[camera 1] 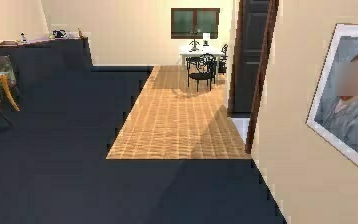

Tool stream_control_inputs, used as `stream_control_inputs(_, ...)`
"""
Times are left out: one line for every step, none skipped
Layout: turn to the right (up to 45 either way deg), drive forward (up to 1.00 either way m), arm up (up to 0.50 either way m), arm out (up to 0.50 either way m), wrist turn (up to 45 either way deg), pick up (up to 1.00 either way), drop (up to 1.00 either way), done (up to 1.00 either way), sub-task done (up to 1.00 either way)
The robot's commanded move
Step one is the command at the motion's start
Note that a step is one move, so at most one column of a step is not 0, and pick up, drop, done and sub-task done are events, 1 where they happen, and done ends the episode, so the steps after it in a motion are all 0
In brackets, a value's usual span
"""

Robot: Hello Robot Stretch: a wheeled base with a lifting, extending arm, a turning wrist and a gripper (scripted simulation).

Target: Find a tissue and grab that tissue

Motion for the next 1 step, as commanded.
stream_control_inputs(9.0, 0.00, 0.00, 0.00, 0.0, 0.00, 0.00, 0.00, 0.00)
